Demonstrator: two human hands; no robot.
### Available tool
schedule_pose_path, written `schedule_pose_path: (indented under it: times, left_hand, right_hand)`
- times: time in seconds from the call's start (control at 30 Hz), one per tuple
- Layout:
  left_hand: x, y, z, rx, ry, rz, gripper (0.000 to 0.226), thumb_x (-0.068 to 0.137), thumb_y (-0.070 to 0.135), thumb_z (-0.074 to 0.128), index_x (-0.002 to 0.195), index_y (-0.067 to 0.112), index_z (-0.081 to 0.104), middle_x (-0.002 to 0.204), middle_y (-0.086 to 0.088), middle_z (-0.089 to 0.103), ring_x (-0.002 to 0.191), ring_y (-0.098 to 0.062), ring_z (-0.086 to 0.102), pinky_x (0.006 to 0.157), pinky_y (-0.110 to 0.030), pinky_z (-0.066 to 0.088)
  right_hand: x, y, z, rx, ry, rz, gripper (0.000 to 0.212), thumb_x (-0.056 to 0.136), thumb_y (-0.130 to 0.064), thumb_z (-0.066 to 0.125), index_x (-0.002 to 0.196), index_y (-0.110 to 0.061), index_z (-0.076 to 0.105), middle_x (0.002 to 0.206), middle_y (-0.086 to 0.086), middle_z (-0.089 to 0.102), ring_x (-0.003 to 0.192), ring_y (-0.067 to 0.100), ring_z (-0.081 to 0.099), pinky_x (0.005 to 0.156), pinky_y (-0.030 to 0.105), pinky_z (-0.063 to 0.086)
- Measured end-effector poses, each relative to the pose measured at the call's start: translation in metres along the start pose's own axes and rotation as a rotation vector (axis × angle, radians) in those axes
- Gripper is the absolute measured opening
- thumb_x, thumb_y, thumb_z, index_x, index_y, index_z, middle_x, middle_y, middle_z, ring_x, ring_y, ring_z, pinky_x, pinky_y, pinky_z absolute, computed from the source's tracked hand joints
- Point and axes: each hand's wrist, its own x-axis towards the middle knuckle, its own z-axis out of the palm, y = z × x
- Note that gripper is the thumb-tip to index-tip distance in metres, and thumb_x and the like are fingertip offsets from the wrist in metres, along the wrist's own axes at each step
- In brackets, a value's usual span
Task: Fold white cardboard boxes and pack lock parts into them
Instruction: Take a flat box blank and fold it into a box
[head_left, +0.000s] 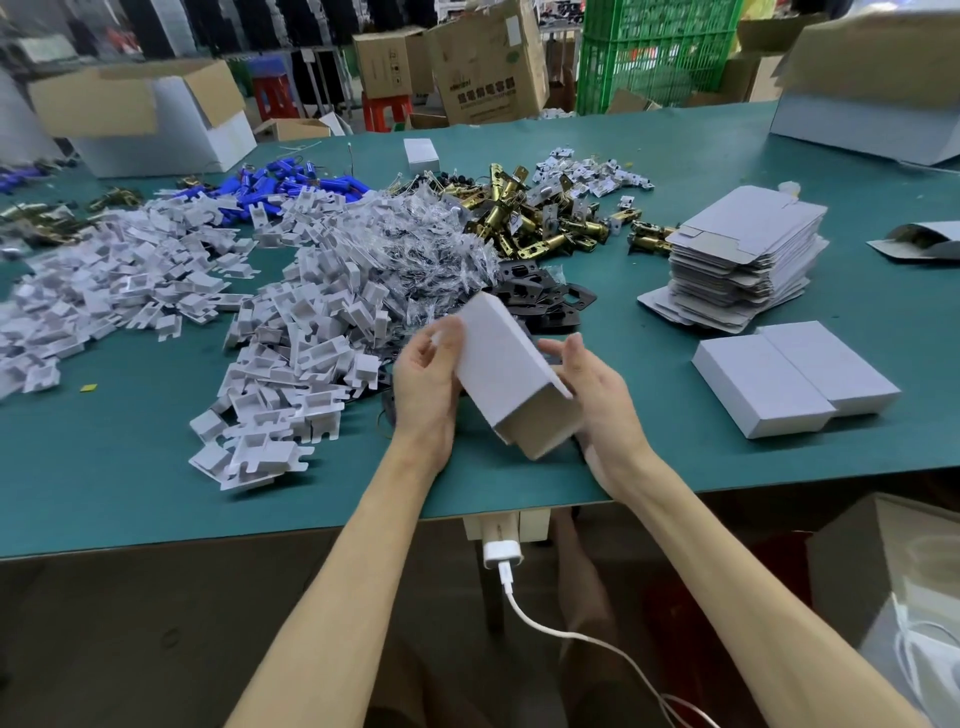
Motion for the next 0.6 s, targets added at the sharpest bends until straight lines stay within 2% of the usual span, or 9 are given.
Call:
schedule_pose_path:
  times: [0.1, 0.17, 0.27, 0.33, 0.37, 0.43, 0.47, 0.53, 0.6]
  left_hand:
    - [0.007, 0.005, -0.010, -0.211, 0.110, 0.027, 0.038, 0.105, 0.035, 0.056, 0.132, 0.008, 0.058, 0.114, -0.007, 0.063, 0.098, -0.015, 0.063, 0.081, -0.032, 0.058]
    - [0.010, 0.009, -0.015, -0.344, 0.130, -0.025, 0.031, 0.109, 0.030, 0.049, 0.131, 0.011, 0.058, 0.118, -0.007, 0.065, 0.105, -0.017, 0.062, 0.089, -0.032, 0.055]
    - [0.008, 0.011, -0.014, -0.359, 0.040, -0.087, 0.020, 0.110, 0.022, 0.047, 0.115, 0.013, 0.064, 0.108, -0.002, 0.069, 0.100, -0.014, 0.064, 0.084, -0.029, 0.057]
    - [0.005, 0.009, -0.011, -0.279, -0.062, -0.074, 0.022, 0.109, 0.017, 0.047, 0.105, 0.014, 0.069, 0.106, 0.000, 0.071, 0.098, -0.013, 0.064, 0.082, -0.028, 0.058]
    - [0.004, 0.009, -0.009, -0.255, -0.110, -0.062, 0.023, 0.108, 0.016, 0.049, 0.103, 0.015, 0.072, 0.107, 0.001, 0.073, 0.100, -0.013, 0.064, 0.084, -0.028, 0.058]
    - [0.001, 0.010, -0.006, -0.216, -0.196, -0.037, 0.022, 0.100, 0.020, 0.057, 0.116, 0.016, 0.071, 0.115, 0.000, 0.073, 0.108, -0.014, 0.065, 0.095, -0.029, 0.057]
    - [0.001, 0.010, -0.005, -0.185, -0.221, -0.022, 0.032, 0.095, 0.022, 0.060, 0.125, 0.015, 0.068, 0.120, -0.002, 0.072, 0.111, -0.015, 0.066, 0.100, -0.032, 0.055]
    - [-0.001, 0.008, -0.002, -0.107, -0.251, -0.011, 0.042, 0.094, 0.016, 0.061, 0.136, 0.013, 0.060, 0.122, -0.003, 0.072, 0.112, -0.018, 0.066, 0.098, -0.036, 0.054]
    - [-0.004, 0.006, 0.000, -0.019, -0.277, 0.009, 0.043, 0.097, 0.011, 0.061, 0.140, 0.014, 0.058, 0.123, -0.002, 0.072, 0.112, -0.021, 0.066, 0.094, -0.037, 0.054]
  right_hand:
    - [-0.001, 0.003, 0.005, -0.210, -0.126, -0.086, 0.048, 0.092, -0.055, 0.063, 0.127, -0.022, 0.064, 0.115, 0.001, 0.071, 0.107, 0.019, 0.066, 0.093, 0.040, 0.052]
    - [0.001, 0.008, 0.009, -0.311, -0.162, -0.118, 0.042, 0.092, -0.039, 0.074, 0.127, -0.020, 0.062, 0.114, -0.002, 0.073, 0.104, 0.016, 0.070, 0.091, 0.035, 0.056]
    - [0.003, 0.008, 0.008, -0.223, -0.052, -0.118, 0.022, 0.101, -0.031, 0.064, 0.117, -0.016, 0.064, 0.103, 0.008, 0.076, 0.085, 0.026, 0.074, 0.067, 0.030, 0.057]
    - [0.004, 0.008, 0.004, -0.079, 0.037, -0.075, 0.024, 0.104, -0.035, 0.058, 0.111, -0.014, 0.065, 0.090, 0.011, 0.076, 0.060, 0.025, 0.069, 0.047, 0.026, 0.050]
    - [0.004, 0.008, 0.002, -0.012, 0.086, -0.061, 0.027, 0.103, -0.037, 0.058, 0.108, -0.012, 0.065, 0.084, 0.009, 0.075, 0.052, 0.021, 0.064, 0.043, 0.024, 0.046]
    - [0.006, 0.008, 0.000, 0.089, 0.204, -0.059, 0.032, 0.102, -0.038, 0.058, 0.107, -0.007, 0.063, 0.086, 0.008, 0.071, 0.054, 0.013, 0.059, 0.047, 0.022, 0.045]
    - [0.008, 0.008, -0.001, 0.156, 0.253, -0.053, 0.034, 0.102, -0.036, 0.057, 0.111, -0.004, 0.060, 0.092, 0.011, 0.070, 0.060, 0.012, 0.062, 0.053, 0.022, 0.048]
    - [0.010, 0.006, -0.002, 0.302, 0.296, -0.016, 0.039, 0.104, -0.036, 0.053, 0.119, -0.001, 0.054, 0.107, 0.015, 0.068, 0.077, 0.013, 0.070, 0.068, 0.024, 0.056]
    - [0.011, 0.004, -0.002, 0.400, 0.286, 0.016, 0.043, 0.106, -0.037, 0.048, 0.126, 0.000, 0.053, 0.119, 0.017, 0.066, 0.088, 0.015, 0.073, 0.083, 0.030, 0.060]
